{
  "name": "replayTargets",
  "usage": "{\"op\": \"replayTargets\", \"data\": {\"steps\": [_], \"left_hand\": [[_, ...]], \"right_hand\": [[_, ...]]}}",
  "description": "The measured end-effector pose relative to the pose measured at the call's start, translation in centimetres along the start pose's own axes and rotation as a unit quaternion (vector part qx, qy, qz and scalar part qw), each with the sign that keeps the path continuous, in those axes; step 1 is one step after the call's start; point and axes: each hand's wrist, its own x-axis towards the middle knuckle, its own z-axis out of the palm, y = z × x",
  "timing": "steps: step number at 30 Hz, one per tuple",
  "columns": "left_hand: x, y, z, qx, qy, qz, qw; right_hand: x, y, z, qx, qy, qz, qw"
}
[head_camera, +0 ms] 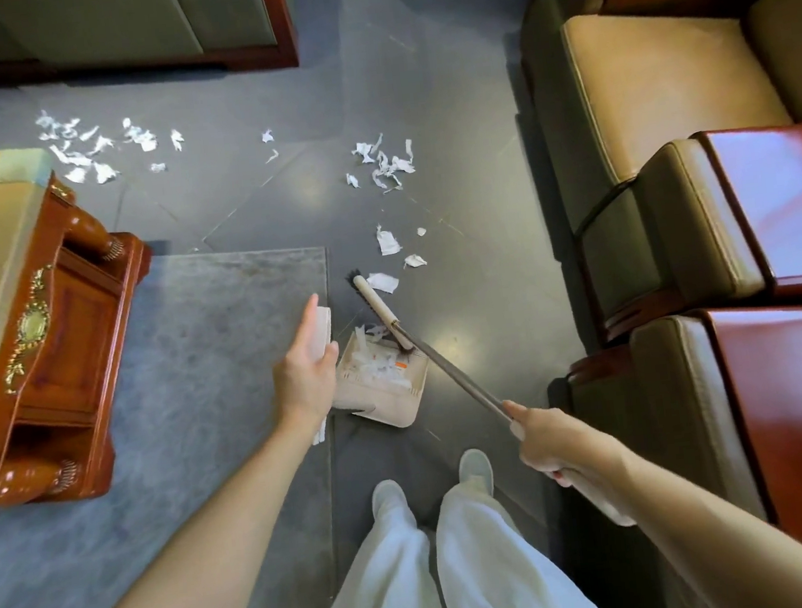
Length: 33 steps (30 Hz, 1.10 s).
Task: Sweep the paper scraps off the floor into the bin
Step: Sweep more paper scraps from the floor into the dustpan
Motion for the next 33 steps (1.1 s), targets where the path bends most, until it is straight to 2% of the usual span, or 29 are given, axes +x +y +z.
{"op": "replayTargets", "data": {"steps": [7,11,16,21,26,29,33], "left_hand": [[2.2,2.5,1.3,0.009,-0.024,0.023,0.999],[3.2,2.7,1.5,0.001,-0.024,0.015,1.0],[5.9,4.5,2.3,-0.009,0.009,0.011,1.0],[10.1,6.5,3.9,0.001,0.045,-0.022,0.999],[14.1,8.8,6.2,-0.003,0.087,-0.052,0.995],[16.3,10.4,6.6,0.004,0.088,-0.062,0.994],[17.7,11.0,6.7,-0.012,0.099,-0.084,0.991]], "right_hand": [[-0.8,1.3,-2.0,0.106,-0.068,0.034,0.991],[-1.2,1.4,-4.9,0.105,-0.037,0.019,0.994],[2.7,0.9,-10.7,0.122,0.017,0.002,0.992],[9.5,-0.2,-19.6,0.054,0.091,-0.037,0.994],[16.2,-1.5,-27.7,-0.014,0.111,-0.039,0.993],[18.9,-2.0,-29.5,-0.067,0.109,-0.037,0.991],[19.4,-1.8,-28.3,-0.102,0.061,-0.052,0.992]]}}
